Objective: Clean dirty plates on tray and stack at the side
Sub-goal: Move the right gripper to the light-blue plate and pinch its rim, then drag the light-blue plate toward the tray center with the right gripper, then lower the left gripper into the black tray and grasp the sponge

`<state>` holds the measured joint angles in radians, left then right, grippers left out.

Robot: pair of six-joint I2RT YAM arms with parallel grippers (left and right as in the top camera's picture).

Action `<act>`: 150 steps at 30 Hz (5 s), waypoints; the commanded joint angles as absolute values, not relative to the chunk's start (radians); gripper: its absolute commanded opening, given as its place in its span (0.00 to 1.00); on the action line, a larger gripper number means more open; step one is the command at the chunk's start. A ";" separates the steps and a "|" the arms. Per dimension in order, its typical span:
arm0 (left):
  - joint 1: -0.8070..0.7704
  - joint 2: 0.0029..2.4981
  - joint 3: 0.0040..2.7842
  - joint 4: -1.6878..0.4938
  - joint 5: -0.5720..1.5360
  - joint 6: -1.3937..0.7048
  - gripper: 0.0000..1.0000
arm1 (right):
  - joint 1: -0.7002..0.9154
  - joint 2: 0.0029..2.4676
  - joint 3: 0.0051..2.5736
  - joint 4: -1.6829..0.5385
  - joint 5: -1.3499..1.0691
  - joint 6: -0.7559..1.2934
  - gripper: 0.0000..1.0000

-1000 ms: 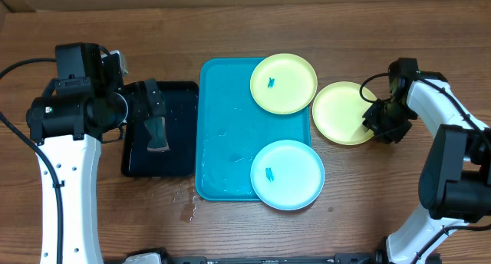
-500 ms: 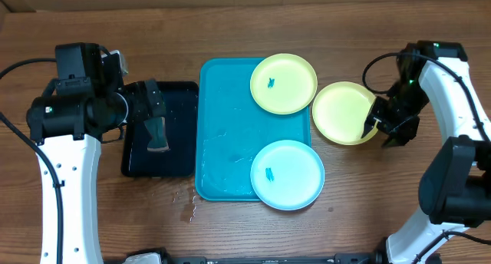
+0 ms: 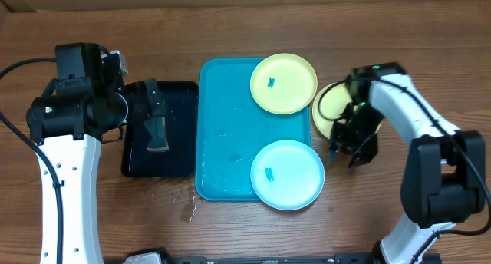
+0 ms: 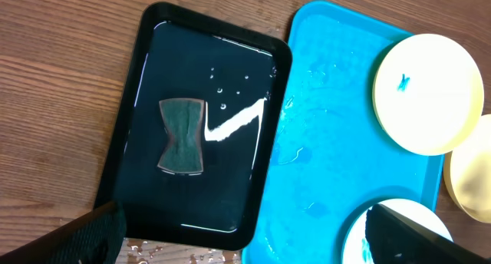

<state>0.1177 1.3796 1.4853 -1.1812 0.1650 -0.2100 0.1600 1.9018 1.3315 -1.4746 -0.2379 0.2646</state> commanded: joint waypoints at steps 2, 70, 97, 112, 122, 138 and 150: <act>0.113 1.386 1.494 -1.178 0.174 -0.217 1.00 | 0.200 1.885 1.299 -1.450 -0.249 0.280 0.52; 0.113 1.386 1.494 -1.178 0.173 -0.217 1.00 | 0.435 1.885 1.360 -0.962 -0.297 0.348 0.25; 0.113 1.386 1.494 -1.178 0.174 -0.217 1.00 | 0.659 1.885 1.409 -1.128 0.064 0.681 0.33; 0.113 1.386 1.494 -1.178 0.173 -0.217 1.00 | 0.648 1.885 1.332 -1.029 0.028 0.633 0.33; 0.113 1.386 1.494 -1.178 0.174 -0.217 1.00 | 0.627 1.885 1.323 -1.015 0.051 0.659 0.27; 0.113 1.386 1.494 -1.178 0.174 -0.217 1.00 | 0.627 1.885 1.262 -0.939 0.050 0.659 0.07; 0.113 1.386 1.494 -1.178 0.174 -0.217 1.00 | 0.627 1.885 1.262 -0.923 0.002 0.685 0.04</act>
<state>0.1177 1.3796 1.4853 -1.1812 0.1654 -0.2100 0.6289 1.9018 1.2655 -0.9337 0.0223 0.6769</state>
